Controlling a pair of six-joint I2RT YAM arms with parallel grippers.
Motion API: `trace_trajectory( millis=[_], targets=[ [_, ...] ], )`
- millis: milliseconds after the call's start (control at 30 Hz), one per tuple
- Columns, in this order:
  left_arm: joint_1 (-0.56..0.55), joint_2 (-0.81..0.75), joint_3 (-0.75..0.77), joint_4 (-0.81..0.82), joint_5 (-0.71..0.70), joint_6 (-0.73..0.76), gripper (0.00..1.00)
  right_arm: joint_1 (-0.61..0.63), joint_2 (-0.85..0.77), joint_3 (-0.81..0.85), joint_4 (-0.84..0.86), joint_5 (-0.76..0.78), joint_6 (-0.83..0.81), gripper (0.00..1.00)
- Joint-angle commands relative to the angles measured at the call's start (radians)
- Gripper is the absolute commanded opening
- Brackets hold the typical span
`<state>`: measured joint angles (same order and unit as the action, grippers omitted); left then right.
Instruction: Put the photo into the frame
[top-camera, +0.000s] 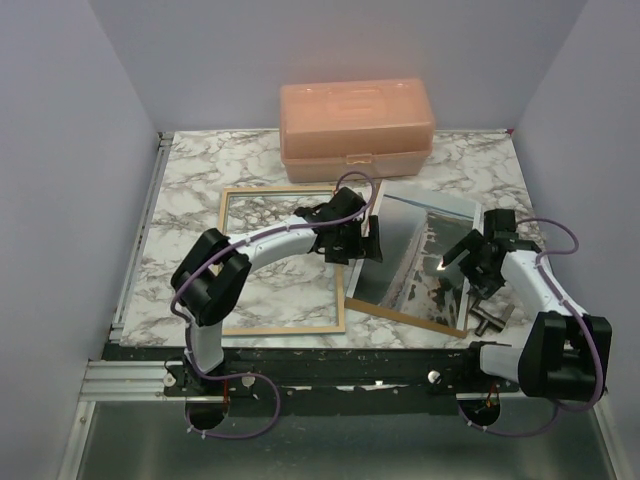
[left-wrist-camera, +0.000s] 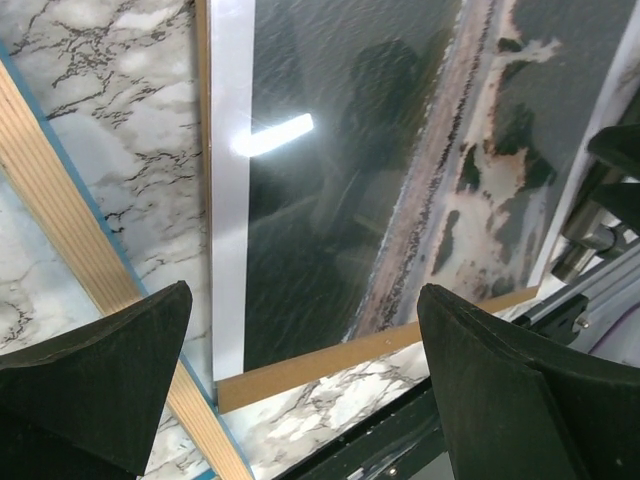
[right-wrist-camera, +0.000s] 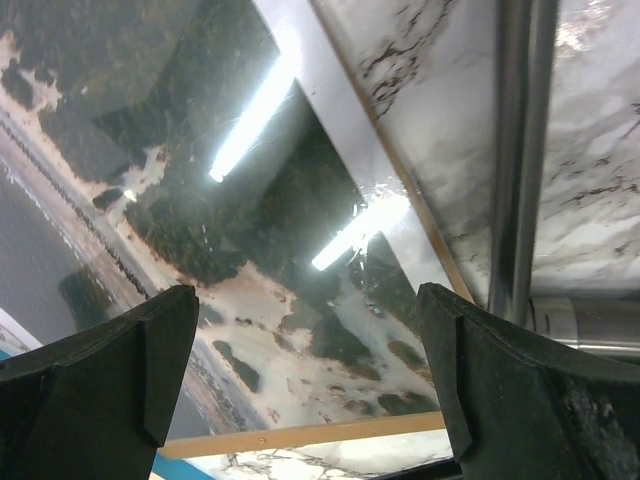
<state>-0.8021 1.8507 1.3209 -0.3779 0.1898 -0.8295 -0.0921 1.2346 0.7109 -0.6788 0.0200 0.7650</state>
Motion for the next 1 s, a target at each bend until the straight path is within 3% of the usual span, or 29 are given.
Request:
trace_trajectory(
  millis=[0, 500, 967],
  targets=[
    [-0.010, 0.039, 0.037, -0.043, -0.027, 0.006, 0.98, -0.044, 0.008, -0.023, -0.001, 0.034, 0.014, 0.97],
    [-0.026, 0.169, 0.159, -0.140, -0.039, 0.018, 0.99, -0.082, 0.080, -0.060, 0.069, 0.085, 0.008, 0.95],
    [-0.031, 0.128, 0.137, -0.032, 0.066, 0.033, 0.93, -0.081, 0.109, -0.099, 0.143, -0.133, -0.006, 0.92]
  ],
)
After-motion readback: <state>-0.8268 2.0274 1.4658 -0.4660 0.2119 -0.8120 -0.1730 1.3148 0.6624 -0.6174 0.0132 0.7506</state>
